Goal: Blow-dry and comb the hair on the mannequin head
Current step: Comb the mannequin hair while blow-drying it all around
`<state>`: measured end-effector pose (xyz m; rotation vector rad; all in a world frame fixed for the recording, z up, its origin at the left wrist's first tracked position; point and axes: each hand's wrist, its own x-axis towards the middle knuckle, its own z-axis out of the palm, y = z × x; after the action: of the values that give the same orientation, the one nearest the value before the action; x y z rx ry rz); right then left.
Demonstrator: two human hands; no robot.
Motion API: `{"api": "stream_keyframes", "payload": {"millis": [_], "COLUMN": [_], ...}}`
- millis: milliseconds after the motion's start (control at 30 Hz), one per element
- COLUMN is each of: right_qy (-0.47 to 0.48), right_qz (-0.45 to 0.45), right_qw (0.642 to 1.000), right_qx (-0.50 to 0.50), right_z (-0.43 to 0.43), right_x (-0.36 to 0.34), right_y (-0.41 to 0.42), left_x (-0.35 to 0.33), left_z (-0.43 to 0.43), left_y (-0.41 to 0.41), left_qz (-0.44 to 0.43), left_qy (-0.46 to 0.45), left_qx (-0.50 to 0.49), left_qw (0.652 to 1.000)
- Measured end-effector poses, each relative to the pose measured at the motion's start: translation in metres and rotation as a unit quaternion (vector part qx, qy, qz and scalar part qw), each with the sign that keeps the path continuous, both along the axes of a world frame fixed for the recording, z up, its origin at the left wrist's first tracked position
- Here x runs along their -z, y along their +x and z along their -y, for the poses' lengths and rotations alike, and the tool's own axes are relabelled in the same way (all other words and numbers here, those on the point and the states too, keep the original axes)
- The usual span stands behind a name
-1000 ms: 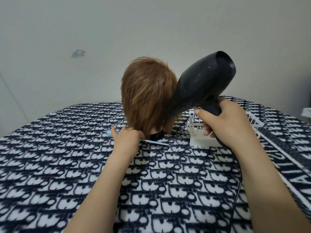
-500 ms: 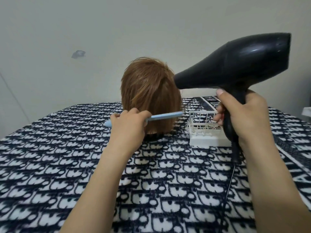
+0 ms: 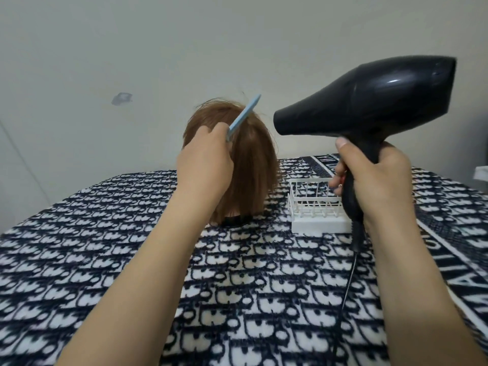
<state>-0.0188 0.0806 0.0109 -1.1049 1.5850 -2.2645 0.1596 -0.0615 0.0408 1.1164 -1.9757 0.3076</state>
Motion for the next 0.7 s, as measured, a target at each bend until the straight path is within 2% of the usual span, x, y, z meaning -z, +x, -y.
{"api": "stream_keyframes", "payload": {"millis": [133,500,700], "right_qy": [0.009,0.021,0.093], "right_qz": [-0.005,-0.011,-0.085], "right_qw": [1.0,1.0,0.991], "right_qx": [0.002,0.001,0.051], "right_z": [0.001,0.002,0.002], "right_x": [0.001,0.001,0.004], "right_y": [0.001,0.0,-0.006], "left_x": [-0.001,0.028,0.066], "left_z": [0.007,-0.004,0.001], "left_y": [-0.021,-0.039,-0.039], "left_qz": [0.029,0.131,0.208], "left_qy": [0.029,0.035,0.134], "left_qx": [-0.002,0.003,-0.021], "left_qw": [0.999,0.991,0.969]}}
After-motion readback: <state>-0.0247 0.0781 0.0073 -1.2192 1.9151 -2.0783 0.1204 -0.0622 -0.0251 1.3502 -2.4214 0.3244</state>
